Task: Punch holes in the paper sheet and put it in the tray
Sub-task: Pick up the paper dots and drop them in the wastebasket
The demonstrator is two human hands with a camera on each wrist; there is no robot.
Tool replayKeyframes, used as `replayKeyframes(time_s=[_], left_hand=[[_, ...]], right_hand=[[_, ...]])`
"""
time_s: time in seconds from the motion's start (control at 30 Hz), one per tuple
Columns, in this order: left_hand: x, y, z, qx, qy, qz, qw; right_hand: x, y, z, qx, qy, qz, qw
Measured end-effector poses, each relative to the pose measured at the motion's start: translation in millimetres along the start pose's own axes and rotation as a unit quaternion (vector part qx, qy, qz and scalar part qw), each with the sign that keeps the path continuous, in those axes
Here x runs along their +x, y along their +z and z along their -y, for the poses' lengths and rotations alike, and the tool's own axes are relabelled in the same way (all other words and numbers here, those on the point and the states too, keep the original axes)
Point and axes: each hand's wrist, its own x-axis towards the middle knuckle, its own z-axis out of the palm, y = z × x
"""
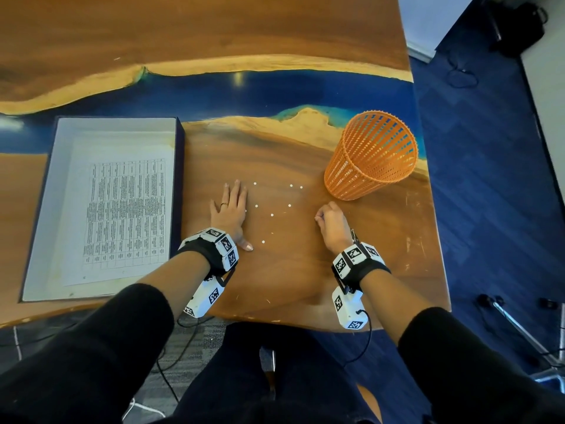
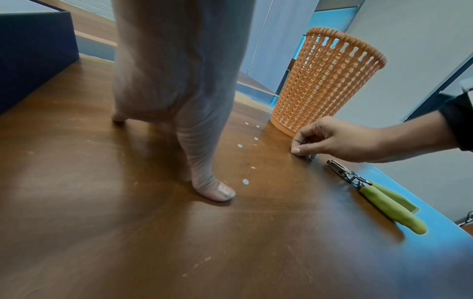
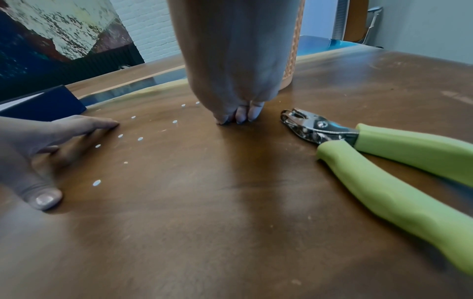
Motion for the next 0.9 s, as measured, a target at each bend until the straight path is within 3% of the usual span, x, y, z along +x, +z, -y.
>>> replayKeyframes(time_s=[0.33,0.53,0.7,0.9], left_hand=[[0,0,-7,0.064,-0.014,0.007,0.998],[-1,-5,-13,0.097,-0.023,0.015,0.995],[-2,-3,-12,0.1,-0.019,0.007,0.995],[-1,-4,-11,0.092,-0.014,0.012,0.996]], right_hand=[[2,-7,29,0.019,-0.02,-0.021,0.999],[17,-42,78,0.08,-0.11,-0.075,0.988],[21,-97,104,0.11,-0.192,-0.163,0.961],[40,-157,76,0.102,-0.131,-0.233,0.958]])
